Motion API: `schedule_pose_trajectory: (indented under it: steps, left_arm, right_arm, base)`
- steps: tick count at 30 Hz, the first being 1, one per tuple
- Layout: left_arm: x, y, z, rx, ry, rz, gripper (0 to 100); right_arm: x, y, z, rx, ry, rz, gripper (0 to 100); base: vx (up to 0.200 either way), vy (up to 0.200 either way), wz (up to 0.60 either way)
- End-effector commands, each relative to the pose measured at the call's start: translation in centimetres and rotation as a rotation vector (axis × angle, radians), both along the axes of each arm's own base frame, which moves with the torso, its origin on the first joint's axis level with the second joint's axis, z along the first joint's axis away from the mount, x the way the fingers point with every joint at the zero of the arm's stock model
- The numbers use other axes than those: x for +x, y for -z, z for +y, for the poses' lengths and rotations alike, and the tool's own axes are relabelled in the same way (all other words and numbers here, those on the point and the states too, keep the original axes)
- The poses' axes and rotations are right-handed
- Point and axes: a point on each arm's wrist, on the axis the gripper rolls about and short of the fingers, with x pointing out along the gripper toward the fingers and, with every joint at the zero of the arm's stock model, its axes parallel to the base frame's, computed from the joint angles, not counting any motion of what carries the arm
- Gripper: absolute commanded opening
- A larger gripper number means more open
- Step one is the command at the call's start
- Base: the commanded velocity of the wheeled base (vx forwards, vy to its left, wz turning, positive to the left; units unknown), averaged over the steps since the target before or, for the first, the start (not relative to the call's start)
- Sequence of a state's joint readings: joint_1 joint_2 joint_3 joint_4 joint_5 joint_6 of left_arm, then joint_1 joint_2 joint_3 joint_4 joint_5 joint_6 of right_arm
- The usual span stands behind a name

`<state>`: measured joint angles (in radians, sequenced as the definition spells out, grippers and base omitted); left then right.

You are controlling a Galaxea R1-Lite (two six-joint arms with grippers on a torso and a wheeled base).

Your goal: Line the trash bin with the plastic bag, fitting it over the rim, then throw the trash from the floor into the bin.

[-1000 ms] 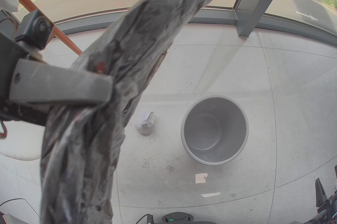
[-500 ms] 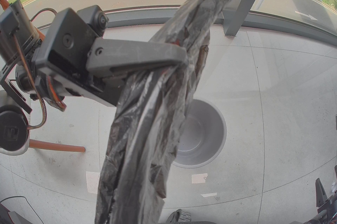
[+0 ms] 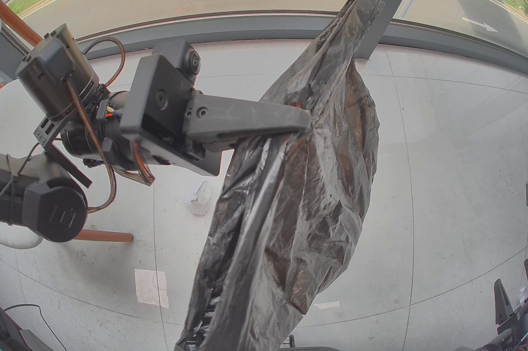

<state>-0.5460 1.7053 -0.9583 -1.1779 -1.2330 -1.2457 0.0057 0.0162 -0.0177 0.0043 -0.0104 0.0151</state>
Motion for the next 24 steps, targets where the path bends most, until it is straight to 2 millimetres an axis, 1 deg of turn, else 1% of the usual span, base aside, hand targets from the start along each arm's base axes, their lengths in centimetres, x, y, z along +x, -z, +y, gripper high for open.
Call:
schedule_pose_trajectory:
  steps: [1, 8, 9, 11, 13, 16, 20, 21, 24]
  left_arm:
    - [2.0, 2.2, -0.3, 0.032, -0.022, 0.055, 0]
    - [2.0, 3.3, 0.1, 0.047, -0.040, 0.081, 0]
    - [2.0, 3.8, 0.1, 0.054, -0.048, 0.093, 0]
    - [1.9, 4.1, 0.2, 0.054, -0.060, 0.091, 0]
    - [2.0, 4.1, 0.1, 0.034, -0.111, 0.065, 0]
    - [2.0, 4.8, -0.2, 0.004, -0.250, 0.025, 0]
    - [1.8, 6.7, -1.8, 0.014, -0.377, -0.011, 0]
    - [1.8, 6.9, -2.0, 0.015, -0.397, -0.019, 0]
    - [1.4, 7.7, -3.5, 0.023, -0.445, -0.065, 0]
  right_arm:
    - [0.1, 0.5, 0.0, 0.000, 0.000, 0.010, 100]
    - [0.1, 0.5, 0.0, -0.001, 0.000, 0.010, 100]
    - [0.1, 0.5, 0.0, 0.000, 0.000, 0.010, 100]
    - [0.1, 0.5, 0.0, -0.001, 0.000, 0.010, 100]
    - [0.1, 0.5, 0.0, 0.000, 0.000, 0.010, 100]
    - [0.1, 0.5, 0.0, 0.000, 0.000, 0.010, 100]
    - [0.1, 0.5, 0.0, -0.001, 0.000, 0.010, 100]
    - [0.1, 0.5, 0.0, 0.000, 0.000, 0.010, 100]
    - [0.1, 0.5, 0.0, -0.001, 0.000, 0.010, 100]
  base:
    - [0.000, 0.000, 0.00]
    - [0.000, 0.000, 0.00]
    - [0.000, 0.000, 0.00]
    - [0.000, 0.000, 0.00]
    - [0.000, 0.000, 0.00]
    - [0.000, 0.000, 0.00]
    - [0.000, 0.000, 0.00]
    - [0.000, 0.000, 0.00]
    - [0.000, 0.000, 0.00]
